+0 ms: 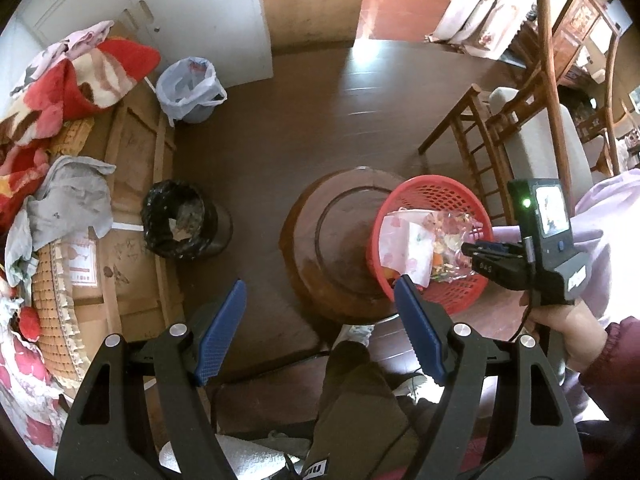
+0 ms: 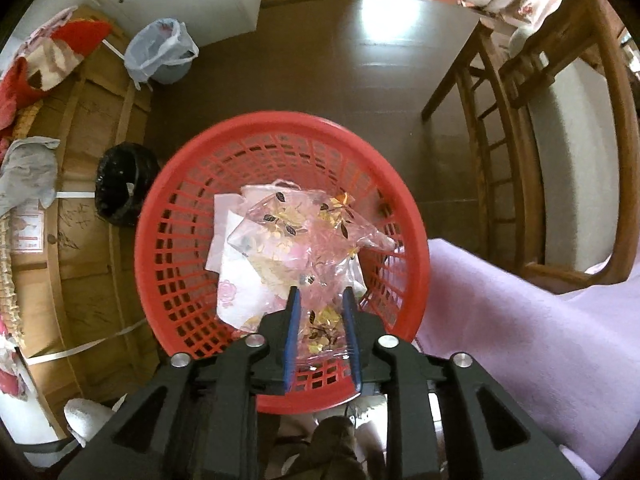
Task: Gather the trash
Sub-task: 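Lower the plastic wrapper into the red basket with the right tool, then open the right tool to release the wrapper and withdraw it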
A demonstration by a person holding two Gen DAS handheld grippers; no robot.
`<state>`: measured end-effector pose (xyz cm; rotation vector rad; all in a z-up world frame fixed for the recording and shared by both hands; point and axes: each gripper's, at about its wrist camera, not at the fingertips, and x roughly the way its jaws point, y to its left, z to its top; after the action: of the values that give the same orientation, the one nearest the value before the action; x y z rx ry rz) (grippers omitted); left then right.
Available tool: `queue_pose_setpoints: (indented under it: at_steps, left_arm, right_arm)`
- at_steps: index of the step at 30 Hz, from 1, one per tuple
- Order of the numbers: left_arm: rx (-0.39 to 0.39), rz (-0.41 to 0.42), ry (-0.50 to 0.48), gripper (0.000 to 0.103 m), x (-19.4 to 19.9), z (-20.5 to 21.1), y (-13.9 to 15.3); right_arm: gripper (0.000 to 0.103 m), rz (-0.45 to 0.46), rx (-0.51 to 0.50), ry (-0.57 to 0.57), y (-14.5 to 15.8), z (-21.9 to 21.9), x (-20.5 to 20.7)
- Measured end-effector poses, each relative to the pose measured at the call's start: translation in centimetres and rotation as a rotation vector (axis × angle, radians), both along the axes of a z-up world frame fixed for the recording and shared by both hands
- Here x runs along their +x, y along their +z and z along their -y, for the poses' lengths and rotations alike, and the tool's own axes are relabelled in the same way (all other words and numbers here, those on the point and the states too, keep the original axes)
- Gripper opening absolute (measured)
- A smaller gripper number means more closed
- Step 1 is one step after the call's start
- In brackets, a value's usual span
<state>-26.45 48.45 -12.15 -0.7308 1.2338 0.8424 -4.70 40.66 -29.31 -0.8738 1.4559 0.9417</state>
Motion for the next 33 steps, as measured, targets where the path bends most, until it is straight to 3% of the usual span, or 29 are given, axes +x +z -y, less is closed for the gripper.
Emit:
queue_pose_setpoints:
  at_steps: [2, 4, 10, 17, 24, 33]
  left_arm:
    - [-0.003, -0.001, -0.004, 0.075, 0.1, -0.1, 0.0]
    - [-0.002, 0.001, -0.007, 0.075, 0.2, -0.1, 0.0]
    - [-0.009, 0.03, -0.021, 0.075, 1.2, -0.6, -0.1]
    - [-0.005, 0.085, -0.073, 0.077, 3.7, -0.9, 0.3]
    - [0.001, 0.111, -0.123, 0.077, 5.5, -0.9, 0.6]
    - [-0.008, 0.119, -0.105, 0.077, 5.3, -1.5, 0.6]
  right_arm:
    - [0.026, 0.002, -0.015, 0.008, -0.4, 0.1, 0.0]
    - [0.035, -0.002, -0.017, 0.003, -0.4, 0.1, 0.0]
    - [0.042, 0.003, 0.056, 0.0, 2.9, 0.1, 0.1]
    - [0.044, 0.005, 0.12, 0.007, 6.9, 1.2, 0.2]
    - [0.044, 0.008, 0.138, -0.02, 8.1, 2.2, 0.8]
    - [0.044, 0.003, 0.227, -0.025, 11.8, 2.8, 1.0]
